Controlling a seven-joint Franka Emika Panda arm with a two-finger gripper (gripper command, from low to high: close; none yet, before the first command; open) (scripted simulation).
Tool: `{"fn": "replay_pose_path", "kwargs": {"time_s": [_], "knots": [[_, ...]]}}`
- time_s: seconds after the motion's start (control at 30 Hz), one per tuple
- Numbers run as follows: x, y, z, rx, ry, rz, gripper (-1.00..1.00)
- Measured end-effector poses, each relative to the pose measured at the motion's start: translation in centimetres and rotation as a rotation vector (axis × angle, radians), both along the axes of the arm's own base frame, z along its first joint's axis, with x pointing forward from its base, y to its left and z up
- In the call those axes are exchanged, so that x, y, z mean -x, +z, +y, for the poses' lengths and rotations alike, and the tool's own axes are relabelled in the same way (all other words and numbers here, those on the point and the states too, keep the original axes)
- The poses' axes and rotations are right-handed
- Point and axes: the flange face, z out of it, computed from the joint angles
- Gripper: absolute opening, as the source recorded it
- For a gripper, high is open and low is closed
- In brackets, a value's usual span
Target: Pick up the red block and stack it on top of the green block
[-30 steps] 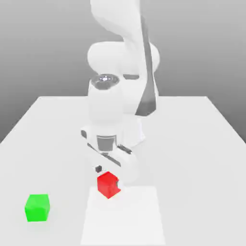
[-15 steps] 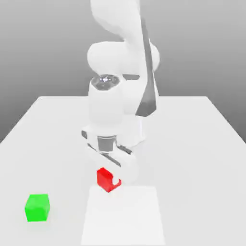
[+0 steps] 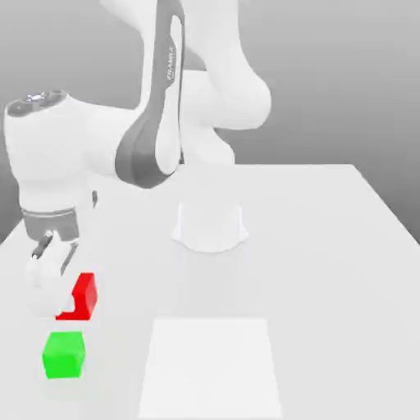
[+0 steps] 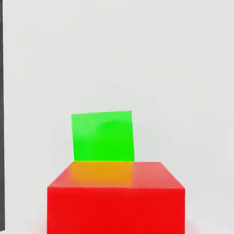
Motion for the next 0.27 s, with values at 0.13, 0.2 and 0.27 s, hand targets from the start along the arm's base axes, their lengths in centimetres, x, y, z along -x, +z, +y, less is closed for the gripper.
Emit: {"fn": "replay_pose_path", "kwargs": {"time_s": [0.13, 0.2, 0.27], "knots": [[-0.2, -4.1, -0.2, 0.001, -0.012, 0.0, -1.0], [-0.1, -4.9, -0.2, 0.001, -0.013, 0.001, 1.0], [-0.1, -4.9, -0.2, 0.001, -0.013, 0.001, 1.0]]}}
